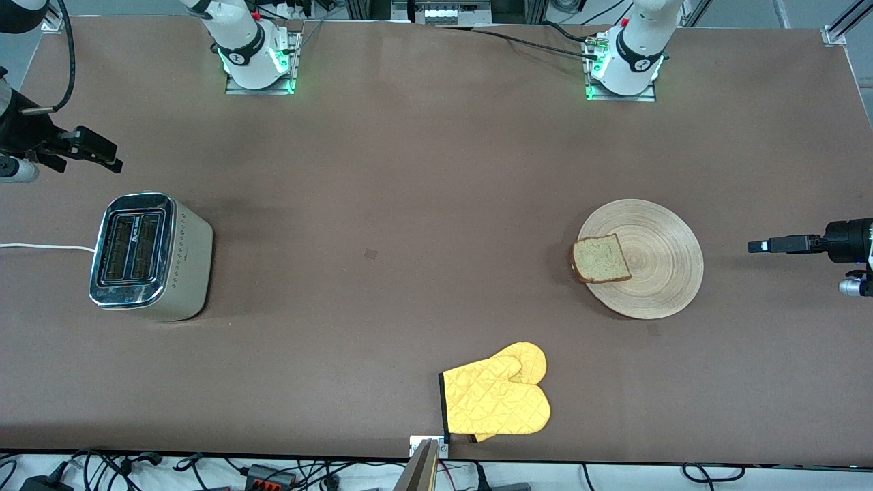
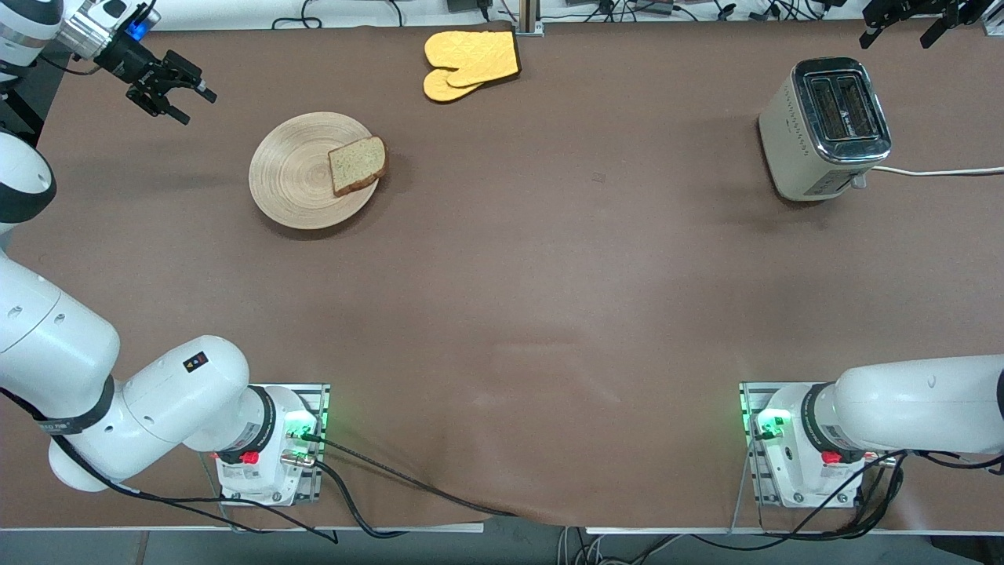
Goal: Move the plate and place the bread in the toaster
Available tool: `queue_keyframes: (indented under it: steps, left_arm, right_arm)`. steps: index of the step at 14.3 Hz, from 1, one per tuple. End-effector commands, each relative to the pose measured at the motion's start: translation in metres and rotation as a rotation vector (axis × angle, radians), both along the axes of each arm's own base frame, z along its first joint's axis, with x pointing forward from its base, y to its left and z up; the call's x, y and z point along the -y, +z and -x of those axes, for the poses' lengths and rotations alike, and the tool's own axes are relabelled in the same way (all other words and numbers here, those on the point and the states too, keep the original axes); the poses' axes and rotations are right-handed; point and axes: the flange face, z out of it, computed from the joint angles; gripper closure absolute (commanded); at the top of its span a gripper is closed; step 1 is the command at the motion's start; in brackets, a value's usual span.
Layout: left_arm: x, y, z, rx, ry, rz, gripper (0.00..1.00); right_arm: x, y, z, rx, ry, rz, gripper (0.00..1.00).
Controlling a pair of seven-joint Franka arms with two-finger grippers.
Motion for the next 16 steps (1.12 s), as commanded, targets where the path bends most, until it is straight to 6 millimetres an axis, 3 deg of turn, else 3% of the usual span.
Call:
queue_keyframes:
  steps: [1,7,16]
  left_arm:
    - [-0.006,-0.024,-0.003,0.029,-0.048,0.093,0.0]
    - [-0.027,-0.088,0.011,-0.028,0.004,0.189,0.0]
    - [-0.01,-0.171,0.014,-0.001,-0.036,0.281,0.0]
  right_arm:
    - [-0.001,-0.002,0.001,0.005,0.022,0.016,0.0]
    - [0.0,-0.007,-0.001,-0.002,0.02,0.015,0.0]
    - [0.001,-0.006,0.0,0.002,0.019,0.016,0.0]
